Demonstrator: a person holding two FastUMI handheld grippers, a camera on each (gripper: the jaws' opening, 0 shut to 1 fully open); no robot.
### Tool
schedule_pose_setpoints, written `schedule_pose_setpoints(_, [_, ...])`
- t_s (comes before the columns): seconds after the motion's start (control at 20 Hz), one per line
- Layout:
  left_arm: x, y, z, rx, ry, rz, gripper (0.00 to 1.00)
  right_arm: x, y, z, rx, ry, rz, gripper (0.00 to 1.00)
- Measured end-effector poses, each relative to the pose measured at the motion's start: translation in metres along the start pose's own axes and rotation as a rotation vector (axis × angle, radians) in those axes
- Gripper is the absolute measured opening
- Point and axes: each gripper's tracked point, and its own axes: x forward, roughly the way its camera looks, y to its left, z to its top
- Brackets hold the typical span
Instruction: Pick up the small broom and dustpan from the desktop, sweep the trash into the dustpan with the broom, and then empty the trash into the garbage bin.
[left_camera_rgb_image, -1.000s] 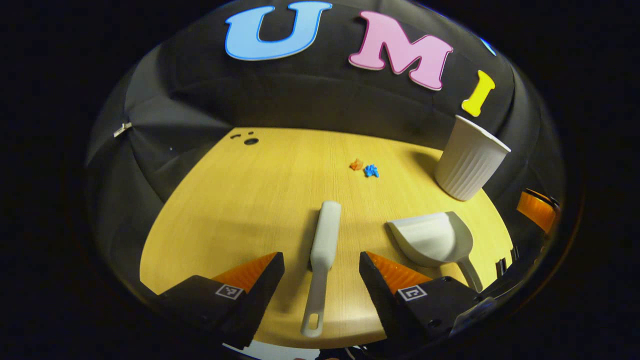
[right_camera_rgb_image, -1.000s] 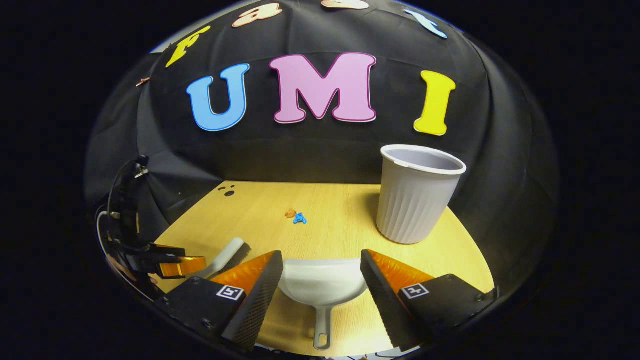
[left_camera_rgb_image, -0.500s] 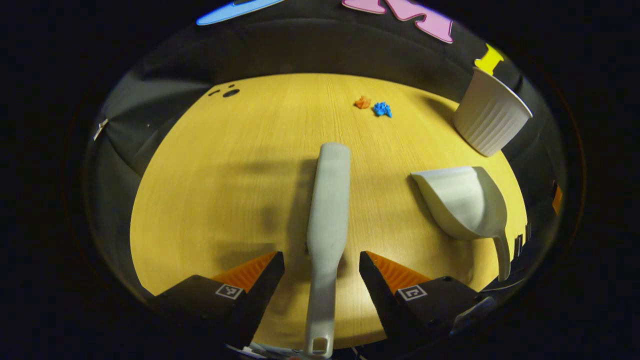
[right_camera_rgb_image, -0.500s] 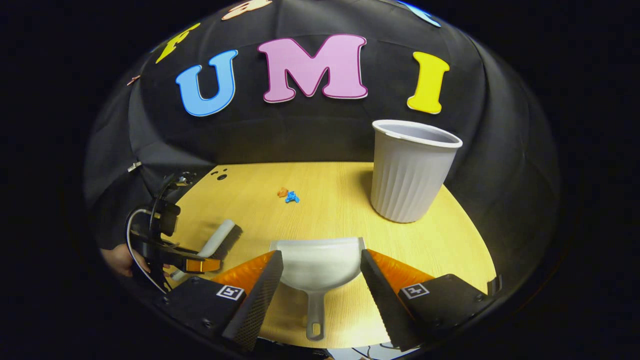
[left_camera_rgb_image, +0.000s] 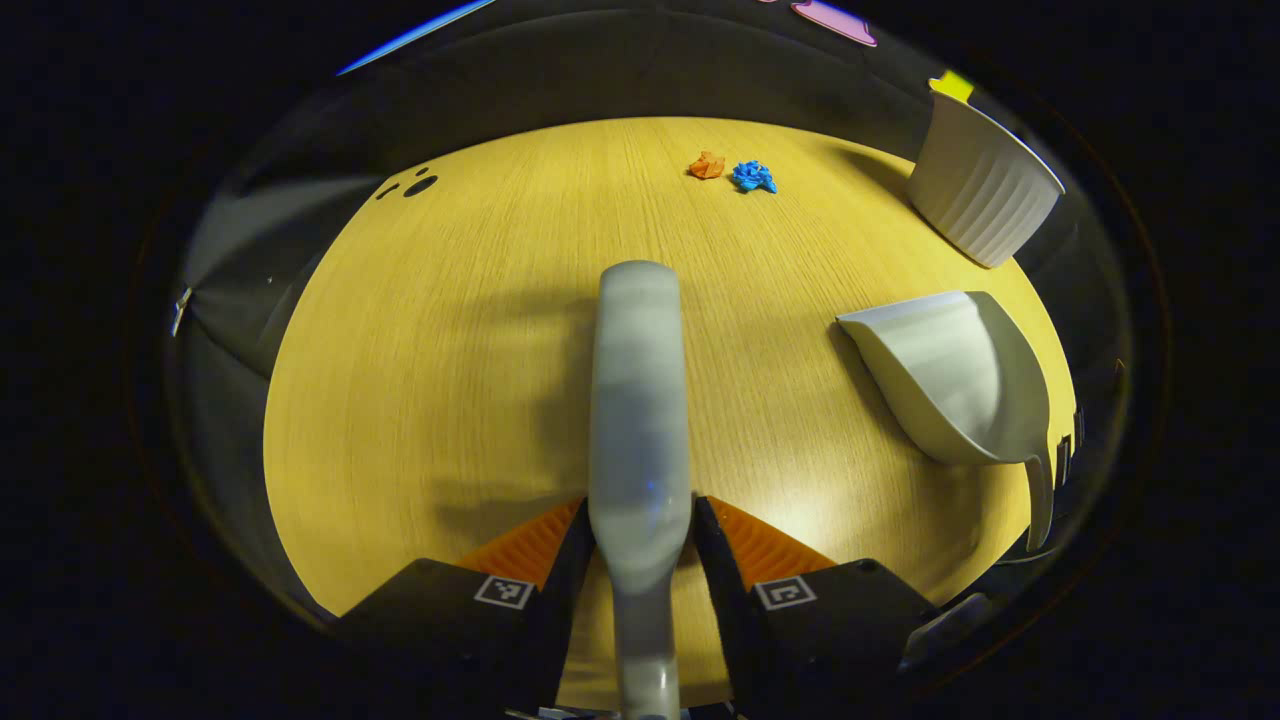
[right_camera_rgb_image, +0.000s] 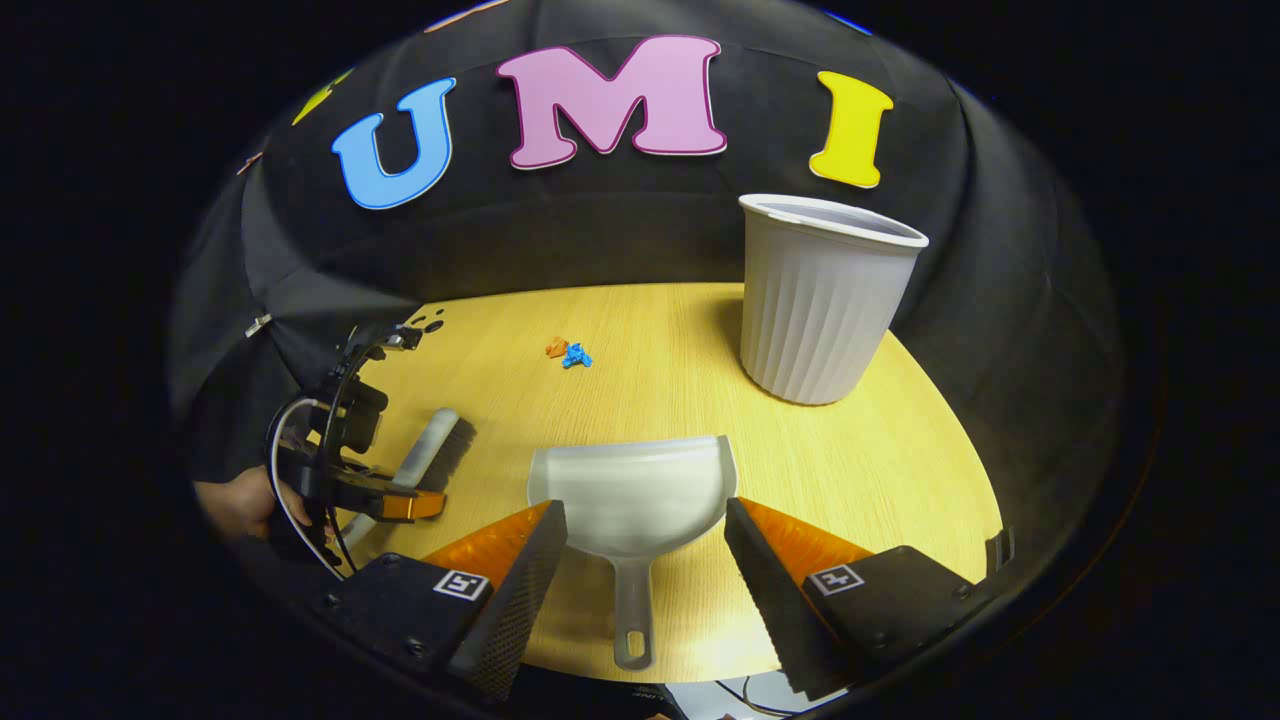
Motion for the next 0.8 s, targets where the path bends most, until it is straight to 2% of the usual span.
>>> schedule_pose_setpoints(0.1, [0.001,0.000,0.002,-0.002,0.001,0.002,0.55,0.001,0.001,-0.005,-0.003,0.023,0.002,0.99])
schedule_pose_setpoints(0.15, [0.000,0.000,0.001,0.000,-0.001,0.002,0.43,0.002,0.001,-0.008,-0.001,0.036,0.003,0.99])
schedule_pose_setpoints(0.3, [0.000,0.000,0.002,-0.001,-0.018,-0.002,0.41,0.005,0.001,-0.014,0.009,0.067,0.009,0.99])
schedule_pose_setpoints(0.35, [0.000,0.000,0.002,-0.005,-0.024,-0.002,0.36,0.008,0.002,-0.019,0.014,0.086,0.015,0.99])
schedule_pose_setpoints(0.55, [-0.002,0.005,0.002,-0.010,-0.058,-0.007,0.30,0.011,0.002,-0.037,0.029,0.158,0.022,0.99])
schedule_pose_setpoints(0.8, [-0.022,0.018,0.006,-0.023,-0.134,-0.001,0.28,0.018,0.009,-0.058,0.050,0.236,0.032,0.99])
